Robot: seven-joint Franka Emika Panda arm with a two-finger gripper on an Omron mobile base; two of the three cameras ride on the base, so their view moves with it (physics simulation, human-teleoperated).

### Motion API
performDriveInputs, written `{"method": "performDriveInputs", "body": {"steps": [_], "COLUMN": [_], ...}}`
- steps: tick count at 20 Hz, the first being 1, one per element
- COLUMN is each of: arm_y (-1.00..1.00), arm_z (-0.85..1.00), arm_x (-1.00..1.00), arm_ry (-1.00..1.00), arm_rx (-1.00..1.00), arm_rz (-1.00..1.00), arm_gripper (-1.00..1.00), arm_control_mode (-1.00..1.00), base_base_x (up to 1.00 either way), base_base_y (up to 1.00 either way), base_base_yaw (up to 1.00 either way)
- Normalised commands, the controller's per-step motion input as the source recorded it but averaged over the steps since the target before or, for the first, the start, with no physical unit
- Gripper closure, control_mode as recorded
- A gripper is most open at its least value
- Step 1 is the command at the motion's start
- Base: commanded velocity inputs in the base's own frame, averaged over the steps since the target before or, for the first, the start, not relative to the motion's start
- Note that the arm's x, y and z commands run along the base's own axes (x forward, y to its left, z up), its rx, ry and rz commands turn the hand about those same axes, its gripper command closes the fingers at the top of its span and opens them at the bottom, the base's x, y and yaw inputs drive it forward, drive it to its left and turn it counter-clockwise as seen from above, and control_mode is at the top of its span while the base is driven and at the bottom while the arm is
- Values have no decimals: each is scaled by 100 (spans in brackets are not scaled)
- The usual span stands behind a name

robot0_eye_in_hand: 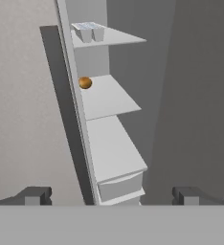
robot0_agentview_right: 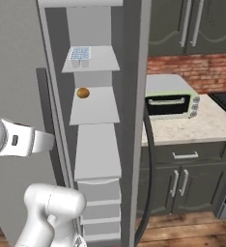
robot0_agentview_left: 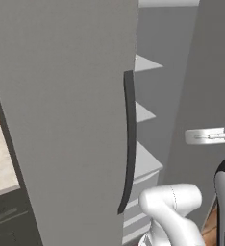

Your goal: Open the freezer door, pick up the ice cube tray from the freezer, and place it on the dining counter.

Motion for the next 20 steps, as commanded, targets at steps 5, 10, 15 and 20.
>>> {"method": "performDriveInputs", "body": {"steps": [5, 10, 15, 20], "arm_y": [0, 0, 0, 0], "arm_z": [0, 0, 0, 0], "arm_x": [0, 0, 0, 0], "arm_ry": [0, 0, 0, 0], "arm_rx": [0, 0, 0, 0], "arm_rz": [0, 0, 0, 0], "arm_gripper": [-100, -100, -100, -100], "arm_control_mode": [100, 100, 100, 100], "base_base_x": [35, 36, 38, 38], "base_base_y": [-11, -13, -9, -11], "base_base_yaw": [-11, -10, -9, -7]}}
